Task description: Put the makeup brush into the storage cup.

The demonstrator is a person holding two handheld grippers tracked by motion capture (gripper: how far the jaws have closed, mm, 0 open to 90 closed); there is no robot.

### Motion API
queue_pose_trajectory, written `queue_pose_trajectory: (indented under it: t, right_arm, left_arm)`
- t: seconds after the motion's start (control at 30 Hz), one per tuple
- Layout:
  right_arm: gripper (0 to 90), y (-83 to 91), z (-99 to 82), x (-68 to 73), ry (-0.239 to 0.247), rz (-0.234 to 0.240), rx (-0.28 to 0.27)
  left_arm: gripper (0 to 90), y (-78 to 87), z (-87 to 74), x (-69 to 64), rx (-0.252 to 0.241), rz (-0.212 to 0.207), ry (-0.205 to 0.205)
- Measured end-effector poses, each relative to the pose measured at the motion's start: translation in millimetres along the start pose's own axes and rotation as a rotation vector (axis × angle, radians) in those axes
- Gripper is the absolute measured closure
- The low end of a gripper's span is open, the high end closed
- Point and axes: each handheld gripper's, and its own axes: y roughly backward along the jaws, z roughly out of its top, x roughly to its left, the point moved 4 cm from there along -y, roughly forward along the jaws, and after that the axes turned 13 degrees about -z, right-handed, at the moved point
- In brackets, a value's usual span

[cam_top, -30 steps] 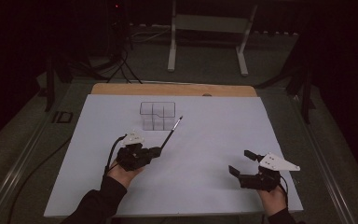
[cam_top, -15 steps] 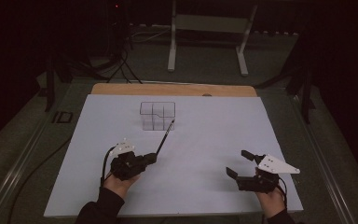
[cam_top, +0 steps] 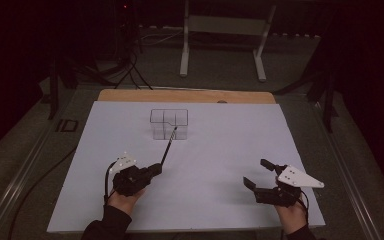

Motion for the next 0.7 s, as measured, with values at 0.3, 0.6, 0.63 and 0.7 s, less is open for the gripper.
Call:
queue_pose_trajectory:
  t: [0.3,0.6,0.63,0.7]
  right_arm:
    - [14.6,6.1,26.6,6.8,-0.065,0.027,0.026]
    - [11.5,-2.4,67.4,24.9,-0.026,0.079,0.007]
    - [11.3,-5.0,70.3,27.5,-0.035,0.09,0.009]
    - [11.2,-11.6,74.5,32.4,-0.027,0.099,0.014]
  left_arm:
    - [85.6,-0.9,0.8,-0.4,-0.003,-0.002,-0.016]
    - [85.6,-0.9,1.9,-2.8,-0.011,-0.012,-0.023]
    - [85.6,-0.8,2.0,-2.8,-0.013,-0.015,-0.019]
    - [85.6,-0.6,2.4,-3.0,-0.014,-0.016,-0.021]
